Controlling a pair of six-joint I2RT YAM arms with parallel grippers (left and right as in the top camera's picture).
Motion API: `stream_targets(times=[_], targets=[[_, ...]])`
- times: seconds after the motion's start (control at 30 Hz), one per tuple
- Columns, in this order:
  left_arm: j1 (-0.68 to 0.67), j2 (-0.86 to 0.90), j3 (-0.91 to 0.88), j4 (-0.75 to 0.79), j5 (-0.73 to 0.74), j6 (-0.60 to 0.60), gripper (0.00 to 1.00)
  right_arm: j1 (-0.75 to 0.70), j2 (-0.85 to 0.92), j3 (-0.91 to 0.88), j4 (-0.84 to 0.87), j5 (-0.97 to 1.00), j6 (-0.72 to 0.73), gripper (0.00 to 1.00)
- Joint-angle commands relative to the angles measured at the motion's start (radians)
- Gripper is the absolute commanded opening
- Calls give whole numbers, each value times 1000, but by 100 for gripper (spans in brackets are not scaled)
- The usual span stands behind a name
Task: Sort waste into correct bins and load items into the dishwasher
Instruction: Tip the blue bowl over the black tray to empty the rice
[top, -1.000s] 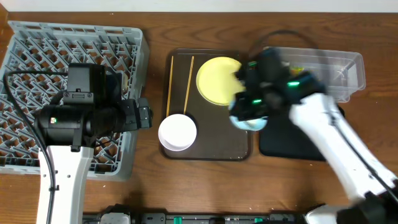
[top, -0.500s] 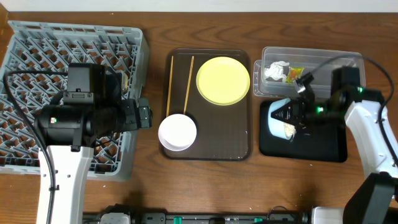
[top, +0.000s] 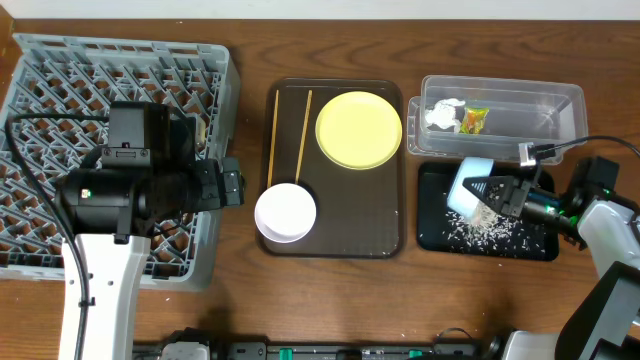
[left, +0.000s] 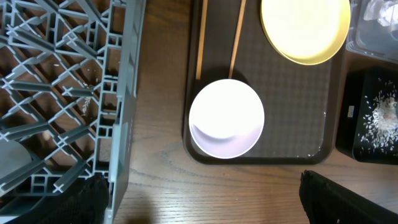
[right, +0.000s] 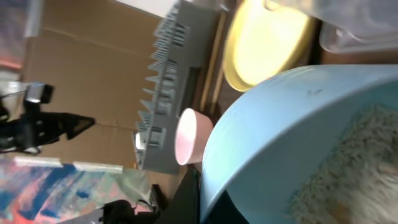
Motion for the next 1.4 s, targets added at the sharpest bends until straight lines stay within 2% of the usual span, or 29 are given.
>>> stream_targets(times=[0.0, 0.1, 0.17, 0.2, 0.27, 0.33, 0.4, 0.43, 0.47, 0.53, 0.6, 0.67, 0.7, 0.73, 0.77, 0.8, 0.83, 0.87, 0.93, 0.97, 1.03, 1.07, 1.13, 1.17, 1.2, 1.23, 1.3, 1.33, 1.37], targets=[[-2, -7, 11, -3, -10, 14, 98, -6, -3, -4, 10, -151, -121, 1], [-2, -7, 11, -3, -10, 14, 98, -12, -3, -4, 24, -109, -71, 1], [-2, -7, 10, -3, -10, 14, 98, -12, -3, -4, -7, -155, -116, 1], [-2, -7, 10, -4, -10, 14, 98, -12, -3, -4, -2, -109, -128, 1], [-2, -7, 10, -3, -10, 14, 98, -12, -3, -4, 9, -43, -39, 1], [-2, -7, 10, -4, -10, 14, 98, -11, -3, -4, -22, -122, -93, 1], [-2, -7, 11, -3, -10, 14, 98, -11, -3, -4, -12, -58, -129, 1], [-2, -7, 10, -3, -10, 14, 98, -11, -3, -4, 2, -14, -54, 1], [-2, -7, 10, -3, -10, 14, 98, -11, -3, -4, 0, -61, -29, 1], [-2, -7, 10, -4, -10, 14, 98, -7, -4, -3, -35, -220, -134, 1], [-2, -7, 11, -3, -10, 14, 98, -5, -4, -3, -8, -129, -155, 1], [-2, -7, 11, -4, -10, 14, 98, -5, -2, -3, 10, -32, -7, 1], [-2, -7, 10, -3, -10, 13, 98, -2, -3, -3, -1, -88, -8, 1], [-2, -7, 10, -3, -10, 14, 98, 6, -8, -3, -16, -179, -75, 1], [-2, -7, 10, -3, -10, 14, 98, 10, -9, -3, -13, -175, -84, 1], [-2, -7, 10, -3, -10, 13, 98, 19, -10, -3, 42, -34, -25, 1], [-2, -7, 11, -3, -10, 14, 98, 19, -8, -3, 54, 12, 92, 1], [-2, -7, 10, -3, -10, 14, 98, 20, -11, -3, 46, -44, 111, 1], [-2, -7, 11, -3, -10, 13, 98, 31, -31, -3, 10, -180, -31, 1], [-2, -7, 11, -3, -10, 14, 98, 37, -41, -3, 25, -133, -53, 1], [-2, -7, 11, -3, -10, 14, 98, 37, -50, -3, 80, 40, 134, 1], [-2, -7, 11, -3, -10, 13, 98, 37, -52, -3, 78, -35, 167, 1], [-2, -7, 10, -3, -10, 14, 98, 59, -68, -3, 71, -201, 28, 1], [-2, -7, 10, -3, -10, 14, 98, 66, -78, -3, 87, -141, 16, 1], [-2, -7, 10, -3, -10, 14, 98, 68, -84, -3, 111, 5, 87, 1], [-2, -7, 10, -3, -10, 13, 98, 68, -84, -3, 121, 18, 230, 1], [-2, -7, 10, -3, -10, 13, 98, 84, -89, -3, 121, -120, 107, 1], [-2, -7, 11, -3, -10, 14, 98, 89, -91, -3, 133, -51, 92, 1], [-2, -7, 11, -3, -10, 14, 98, 90, -90, -3, 146, 71, 151, 1]])
